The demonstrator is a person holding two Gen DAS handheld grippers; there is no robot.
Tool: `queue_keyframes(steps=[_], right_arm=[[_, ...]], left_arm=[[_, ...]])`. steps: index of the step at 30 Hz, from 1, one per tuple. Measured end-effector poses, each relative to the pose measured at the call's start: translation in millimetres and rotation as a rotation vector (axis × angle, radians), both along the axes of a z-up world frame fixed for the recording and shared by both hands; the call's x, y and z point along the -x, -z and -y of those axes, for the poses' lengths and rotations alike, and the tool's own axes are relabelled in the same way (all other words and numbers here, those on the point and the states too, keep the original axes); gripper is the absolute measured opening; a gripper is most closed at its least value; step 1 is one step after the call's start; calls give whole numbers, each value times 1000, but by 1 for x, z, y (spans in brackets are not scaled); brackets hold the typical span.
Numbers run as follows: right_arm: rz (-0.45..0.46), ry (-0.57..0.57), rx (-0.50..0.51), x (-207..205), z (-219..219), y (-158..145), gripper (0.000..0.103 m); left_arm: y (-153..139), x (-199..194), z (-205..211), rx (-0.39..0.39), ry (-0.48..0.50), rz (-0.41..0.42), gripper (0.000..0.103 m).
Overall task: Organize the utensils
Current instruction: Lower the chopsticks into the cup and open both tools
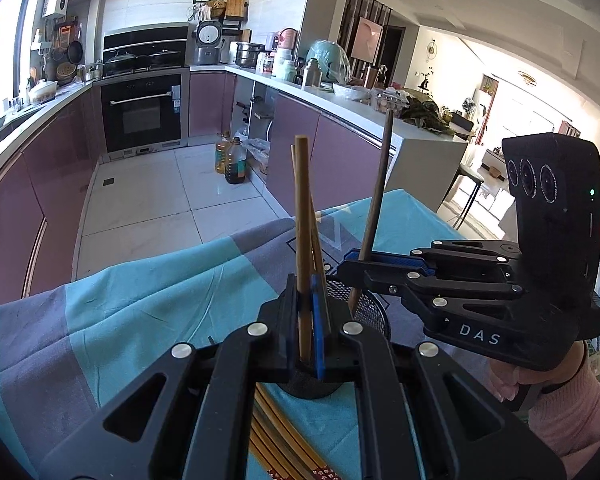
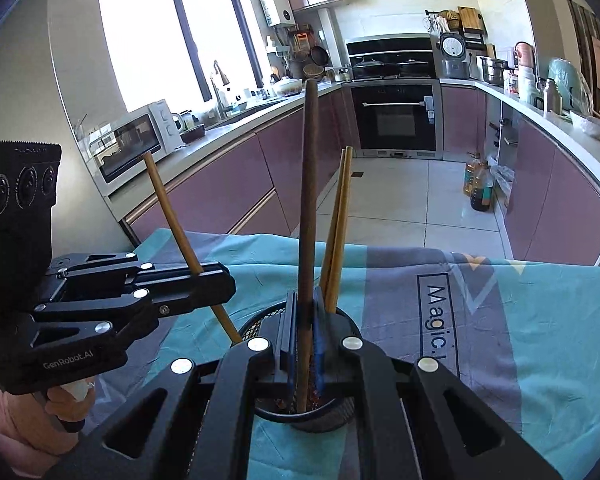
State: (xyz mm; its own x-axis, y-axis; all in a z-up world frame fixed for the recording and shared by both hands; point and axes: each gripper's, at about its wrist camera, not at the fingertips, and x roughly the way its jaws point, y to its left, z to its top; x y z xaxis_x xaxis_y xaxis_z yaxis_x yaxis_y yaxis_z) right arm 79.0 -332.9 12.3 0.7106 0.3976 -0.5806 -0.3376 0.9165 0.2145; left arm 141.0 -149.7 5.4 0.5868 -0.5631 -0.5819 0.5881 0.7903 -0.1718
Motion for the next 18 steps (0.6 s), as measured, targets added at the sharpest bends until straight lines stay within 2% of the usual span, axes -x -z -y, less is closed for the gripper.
queue_keyframes(steps=[11,18], right_arm=[[-23,35,5,-10,-2,6,9],[-15,41,1,-7,-1,7,9]], left_arm=[[11,-14,-3,11,-20,-31,8],[9,-6,-19,22,-52,-4,15]])
